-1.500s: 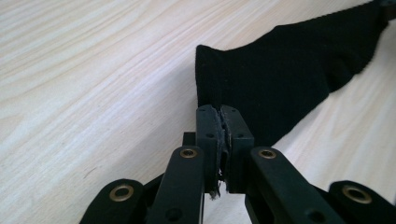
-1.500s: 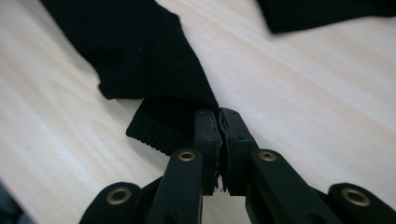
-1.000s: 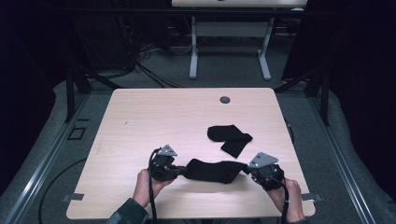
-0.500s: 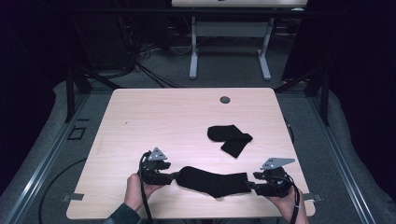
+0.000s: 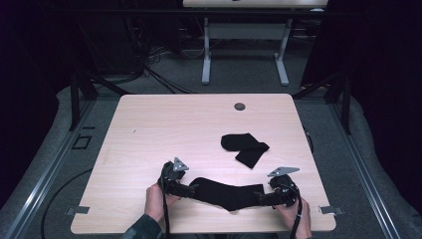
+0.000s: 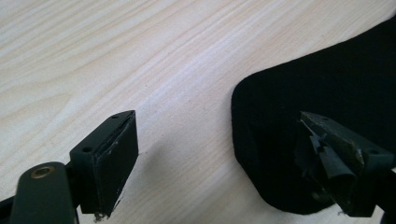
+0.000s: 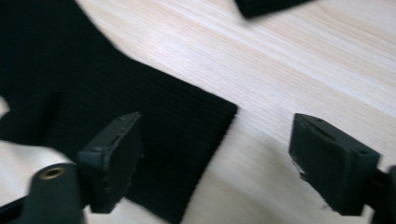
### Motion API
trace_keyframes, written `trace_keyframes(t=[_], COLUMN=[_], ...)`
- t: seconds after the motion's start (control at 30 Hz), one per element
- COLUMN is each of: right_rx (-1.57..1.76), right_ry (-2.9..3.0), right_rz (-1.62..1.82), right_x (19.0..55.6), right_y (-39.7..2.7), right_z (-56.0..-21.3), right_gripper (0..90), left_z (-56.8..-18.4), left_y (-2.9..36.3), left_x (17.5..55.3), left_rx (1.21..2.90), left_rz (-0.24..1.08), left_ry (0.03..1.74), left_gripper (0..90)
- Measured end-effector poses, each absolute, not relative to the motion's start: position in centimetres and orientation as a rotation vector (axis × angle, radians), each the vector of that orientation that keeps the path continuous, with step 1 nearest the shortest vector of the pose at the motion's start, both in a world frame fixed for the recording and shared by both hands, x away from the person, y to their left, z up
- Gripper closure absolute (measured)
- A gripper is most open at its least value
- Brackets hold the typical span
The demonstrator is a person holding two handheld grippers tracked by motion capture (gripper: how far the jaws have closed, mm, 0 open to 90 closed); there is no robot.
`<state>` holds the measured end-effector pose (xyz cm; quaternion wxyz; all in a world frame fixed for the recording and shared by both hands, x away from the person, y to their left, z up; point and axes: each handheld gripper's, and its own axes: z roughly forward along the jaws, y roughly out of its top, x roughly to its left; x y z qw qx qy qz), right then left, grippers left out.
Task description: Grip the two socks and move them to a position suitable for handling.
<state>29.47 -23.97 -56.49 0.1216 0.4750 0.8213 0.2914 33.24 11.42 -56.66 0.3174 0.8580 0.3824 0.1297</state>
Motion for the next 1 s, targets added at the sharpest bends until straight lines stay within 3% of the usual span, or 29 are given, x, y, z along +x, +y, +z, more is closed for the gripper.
trace_keyframes(t=[0.4,1.0], right_rx=[1.376,1.316], right_ry=[2.364,2.348], right_rz=[0.790,0.858], right_x=[29.7,29.2], right_y=[-24.1,-24.2], right_z=[-57.5,-58.0], right_gripper=[9.1,7.2], left_z=[-57.3,-57.8], left_y=[10.9,12.3], left_x=[32.8,31.4], left_rx=[2.326,2.286], left_rz=[0.444,0.411], left_ry=[0.969,0.998], left_gripper=[10.4,10.6])
